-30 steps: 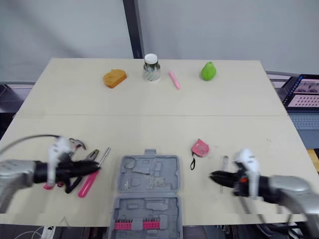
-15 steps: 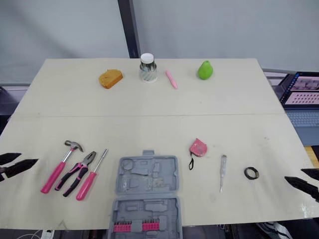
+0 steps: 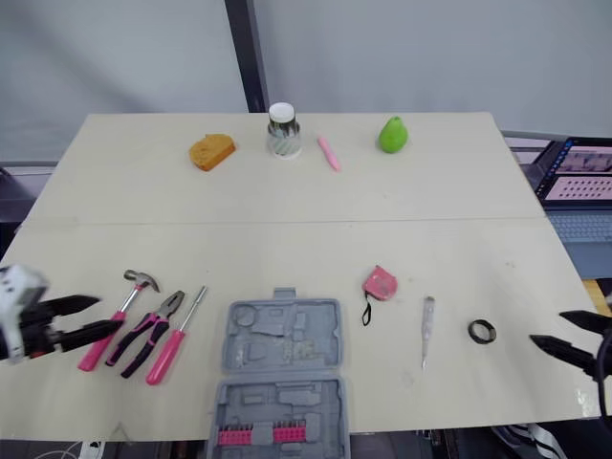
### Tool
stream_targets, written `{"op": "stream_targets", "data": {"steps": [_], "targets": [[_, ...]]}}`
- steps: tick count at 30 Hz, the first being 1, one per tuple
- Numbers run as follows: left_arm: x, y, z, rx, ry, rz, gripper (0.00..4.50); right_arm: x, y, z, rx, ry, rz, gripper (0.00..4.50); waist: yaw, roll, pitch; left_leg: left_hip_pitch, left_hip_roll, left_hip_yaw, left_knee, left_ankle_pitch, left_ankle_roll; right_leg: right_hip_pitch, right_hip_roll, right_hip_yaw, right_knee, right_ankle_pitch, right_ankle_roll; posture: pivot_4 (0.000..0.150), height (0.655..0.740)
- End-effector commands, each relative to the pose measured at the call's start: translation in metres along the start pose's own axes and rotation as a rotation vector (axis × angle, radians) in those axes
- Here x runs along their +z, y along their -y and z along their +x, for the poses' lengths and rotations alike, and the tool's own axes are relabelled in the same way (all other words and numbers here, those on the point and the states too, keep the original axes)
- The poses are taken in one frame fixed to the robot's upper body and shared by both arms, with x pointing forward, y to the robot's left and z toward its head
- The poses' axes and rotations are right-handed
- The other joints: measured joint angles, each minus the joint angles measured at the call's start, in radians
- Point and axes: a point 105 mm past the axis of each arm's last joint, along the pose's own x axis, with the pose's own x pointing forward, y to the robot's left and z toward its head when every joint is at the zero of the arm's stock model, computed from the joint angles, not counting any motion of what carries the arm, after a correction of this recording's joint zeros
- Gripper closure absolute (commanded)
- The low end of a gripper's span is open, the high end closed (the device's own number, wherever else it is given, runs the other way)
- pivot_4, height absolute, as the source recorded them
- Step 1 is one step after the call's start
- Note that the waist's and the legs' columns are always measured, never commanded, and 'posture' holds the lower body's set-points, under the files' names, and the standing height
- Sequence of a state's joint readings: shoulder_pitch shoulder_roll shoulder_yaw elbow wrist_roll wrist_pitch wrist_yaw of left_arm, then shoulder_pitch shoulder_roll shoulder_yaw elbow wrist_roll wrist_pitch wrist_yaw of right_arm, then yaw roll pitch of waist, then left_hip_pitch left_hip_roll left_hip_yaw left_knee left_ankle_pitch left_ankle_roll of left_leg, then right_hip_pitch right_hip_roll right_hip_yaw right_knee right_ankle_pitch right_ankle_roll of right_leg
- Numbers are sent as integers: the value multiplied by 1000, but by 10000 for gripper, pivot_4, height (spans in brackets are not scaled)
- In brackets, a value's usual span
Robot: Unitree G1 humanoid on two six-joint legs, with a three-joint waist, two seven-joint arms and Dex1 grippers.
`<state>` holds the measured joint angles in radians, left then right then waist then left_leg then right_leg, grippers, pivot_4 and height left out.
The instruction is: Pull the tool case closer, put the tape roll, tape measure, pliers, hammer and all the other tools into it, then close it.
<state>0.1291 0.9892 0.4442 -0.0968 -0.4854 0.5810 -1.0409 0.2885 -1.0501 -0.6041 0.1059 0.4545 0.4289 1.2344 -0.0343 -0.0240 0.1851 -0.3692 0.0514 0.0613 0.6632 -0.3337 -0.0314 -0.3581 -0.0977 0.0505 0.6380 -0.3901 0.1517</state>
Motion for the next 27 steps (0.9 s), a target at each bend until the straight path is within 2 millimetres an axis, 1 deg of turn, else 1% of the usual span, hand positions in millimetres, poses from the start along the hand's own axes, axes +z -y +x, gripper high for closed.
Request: {"op": "stream_targets", "data": {"steps": [1,3,4,6,8,9,11,13,16,19,21,23,27], "targets": [[28,28,26,-158,29,116,0,15,-18,8,80,-14,-63,125,5,0,0,0,0,0,0,0,0,0,0,0,0,0,0,1500,7400],[44,42,45,-235,58,191,0,18,-23,14,90,-24,-85,125,8,0,0,0,-1,0,1,0,0,0,1,1,0,1,1,1500,7400],[53,50,54,-279,80,224,0,16,-25,17,95,-41,-97,125,8,0,0,0,-1,0,1,0,0,0,1,1,0,1,1,1500,7400],[69,74,73,-390,134,288,0,10,-30,22,106,-83,-129,125,10,0,0,-1,-2,0,3,0,0,0,1,2,0,1,2,1500,7400],[81,97,91,-486,183,355,0,9,-35,27,111,-82,-130,5295,11,0,0,-2,-2,0,4,0,1,0,1,3,-1,2,3,1500,7400],[83,107,98,-525,197,381,0,9,-37,30,116,-75,-124,8389,11,0,0,-2,-3,0,4,-1,2,0,1,3,-1,2,4,1500,7400],[86,126,110,-606,225,419,0,7,-41,35,121,-71,-122,17573,7,0,0,-2,-3,1,5,-1,2,0,2,5,-1,3,5,1500,7400],[90,143,121,-675,265,466,0,4,-41,40,113,-76,-129,17573,6,0,0,-2,-2,2,5,-1,2,0,3,5,-1,3,5,1500,7400],[99,158,131,-723,322,517,0,1,-39,44,94,-78,-126,17573,7,0,0,-1,-2,2,8,-1,2,-1,4,6,0,3,5,1500,7400],[108,176,141,-780,391,553,0,-11,-37,49,77,-112,-141,17573,9,0,0,-2,-1,2,14,-1,2,1,4,7,3,3,6,1500,7400],[112,183,146,-800,427,560,0,-17,-32,52,51,-122,-148,17573,9,0,0,-1,-2,2,19,-1,4,4,4,8,3,5,8,1500,7400],[108,191,153,-829,454,570,0,-24,-27,56,31,-127,-140,17573,9,0,0,0,-2,2,20,-1,6,7,4,9,-1,8,11,1500,7400],[99,203,160,-884,468,585,0,-34,-19,62,-1,-145,-159,17573,7,1,0,0,-3,2,20,0,8,10,4,9,-6,12,12,1500,7400]]}}
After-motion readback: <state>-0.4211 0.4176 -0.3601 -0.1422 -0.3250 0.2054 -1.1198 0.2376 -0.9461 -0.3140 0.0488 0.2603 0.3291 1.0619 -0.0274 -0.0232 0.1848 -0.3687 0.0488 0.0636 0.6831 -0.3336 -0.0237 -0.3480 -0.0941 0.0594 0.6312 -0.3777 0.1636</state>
